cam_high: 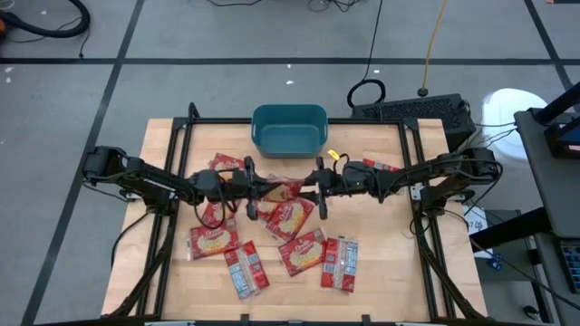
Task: Sort popcorn bags into baskets
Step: Put the red popcorn bag into the blue bin
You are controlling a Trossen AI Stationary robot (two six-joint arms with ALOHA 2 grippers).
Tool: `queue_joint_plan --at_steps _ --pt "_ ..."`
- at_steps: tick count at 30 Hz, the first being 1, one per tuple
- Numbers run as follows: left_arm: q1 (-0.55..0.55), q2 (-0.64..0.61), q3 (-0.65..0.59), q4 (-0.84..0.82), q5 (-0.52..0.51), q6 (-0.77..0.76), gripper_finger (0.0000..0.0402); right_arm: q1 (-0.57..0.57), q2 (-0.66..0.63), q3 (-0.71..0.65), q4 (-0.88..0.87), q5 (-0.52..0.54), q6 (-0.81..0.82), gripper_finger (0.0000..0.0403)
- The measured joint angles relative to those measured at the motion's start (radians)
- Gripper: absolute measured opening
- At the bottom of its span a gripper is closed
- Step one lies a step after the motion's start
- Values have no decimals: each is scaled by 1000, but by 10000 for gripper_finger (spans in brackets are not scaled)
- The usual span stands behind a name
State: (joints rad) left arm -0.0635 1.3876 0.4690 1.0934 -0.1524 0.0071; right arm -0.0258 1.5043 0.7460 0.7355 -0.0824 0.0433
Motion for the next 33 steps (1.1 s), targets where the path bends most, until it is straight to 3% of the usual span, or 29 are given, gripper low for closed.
queue_joint_plan --at_steps 5,9,20,25,29,33 --pt "0 0 0 50 22 16 12 -1 0 0 1 0 0 54" --pt "0 0 0 64 22 20 6 -1 0 0 11 0 0 38" --pt "-3 0 0 159 22 51 8 -1 16 -1 69 -2 4 146" --pt "-2 0 0 167 21 59 14 -1 53 -1 182 0 5 162" --pt "-2 0 0 166 21 60 5 -7 66 -1 230 -1 15 138" --pt "4 0 0 168 22 60 15 -15 66 -1 217 -1 23 87"
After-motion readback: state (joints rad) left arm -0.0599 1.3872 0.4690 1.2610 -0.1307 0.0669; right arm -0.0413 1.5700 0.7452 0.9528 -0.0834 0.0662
